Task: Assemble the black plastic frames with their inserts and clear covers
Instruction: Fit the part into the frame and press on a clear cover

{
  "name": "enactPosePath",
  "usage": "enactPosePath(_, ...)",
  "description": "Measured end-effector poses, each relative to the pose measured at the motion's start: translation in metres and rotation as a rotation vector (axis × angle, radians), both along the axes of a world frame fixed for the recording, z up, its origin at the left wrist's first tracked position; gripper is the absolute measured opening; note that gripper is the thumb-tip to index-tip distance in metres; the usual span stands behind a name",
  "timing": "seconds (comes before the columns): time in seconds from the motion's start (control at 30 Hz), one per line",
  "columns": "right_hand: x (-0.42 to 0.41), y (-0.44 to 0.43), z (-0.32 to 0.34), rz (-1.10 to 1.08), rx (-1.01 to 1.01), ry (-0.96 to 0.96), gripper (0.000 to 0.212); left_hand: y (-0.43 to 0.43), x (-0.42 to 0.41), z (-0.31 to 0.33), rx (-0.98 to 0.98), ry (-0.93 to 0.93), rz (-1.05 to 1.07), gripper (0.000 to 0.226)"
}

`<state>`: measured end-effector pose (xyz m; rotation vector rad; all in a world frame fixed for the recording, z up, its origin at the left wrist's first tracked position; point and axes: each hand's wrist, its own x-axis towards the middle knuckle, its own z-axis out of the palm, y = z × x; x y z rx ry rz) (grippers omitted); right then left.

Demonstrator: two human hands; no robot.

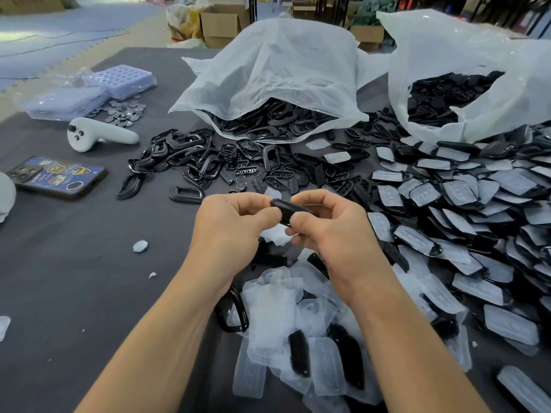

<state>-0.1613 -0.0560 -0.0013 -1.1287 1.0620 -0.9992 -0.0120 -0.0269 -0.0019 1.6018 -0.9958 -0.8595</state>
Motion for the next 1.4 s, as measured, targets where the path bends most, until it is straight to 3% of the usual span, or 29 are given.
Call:
enactPosePath(0.13, 0.000, 0.000, -0.002, -0.026, -0.028, 0.077, 0.020, 0.001, -0.004, 0.000, 0.071, 0.034, -0.058, 0.017)
enactPosePath(0.27, -0.004, -0.001, 0.001, 0.037, 0.146, -0.064, 0.014, 0.003, 0.006, 0.004, 0.097, 0.187, -0.206, 0.017)
enactPosePath(0.4, -0.005, -0.003, 0.005, 0.056, 0.251, -0.179, 0.006, 0.002, 0.007, 0.004, 0.019, 0.280, -0.184, 0.025)
enactPosePath(0.57, -0.006, -0.003, 0.005, 0.018, 0.259, -0.254, 0.010, 0.002, 0.002, 0.006, 0.003, 0.279, -0.127, 0.027)
enactPosePath(0.63, -0.005, -0.002, 0.003, -0.021, 0.168, -0.210, 0.015, 0.003, 0.002, 0.008, 0.042, 0.275, -0.083, 0.026)
enactPosePath(0.73, -0.004, -0.002, -0.003, -0.067, -0.192, 0.110, 0.025, 0.003, 0.000, 0.008, 0.068, 0.320, -0.067, 0.029)
enactPosePath(0.87, -0.002, 0.002, -0.005, -0.030, -0.418, 0.355, 0.038, 0.002, -0.005, 0.006, 0.008, 0.329, 0.028, 0.009)
enactPosePath(0.93, 0.000, 0.004, -0.004, -0.014, -0.412, 0.323, 0.038, 0.002, -0.003, 0.005, -0.018, 0.341, 0.070, 0.012)
enactPosePath(1.07, 0.002, 0.002, -0.006, -0.098, -0.193, 0.068, 0.015, 0.001, 0.002, 0.005, -0.087, 0.295, 0.059, 0.022)
enactPosePath(1.23, -0.001, -0.001, -0.005, -0.033, -0.129, 0.115, 0.011, 0.003, 0.002, 0.005, -0.106, 0.257, -0.038, 0.037)
enactPosePath(1.4, 0.000, 0.000, -0.006, -0.013, -0.165, 0.156, 0.014, 0.004, 0.004, 0.007, -0.078, 0.228, 0.017, 0.041)
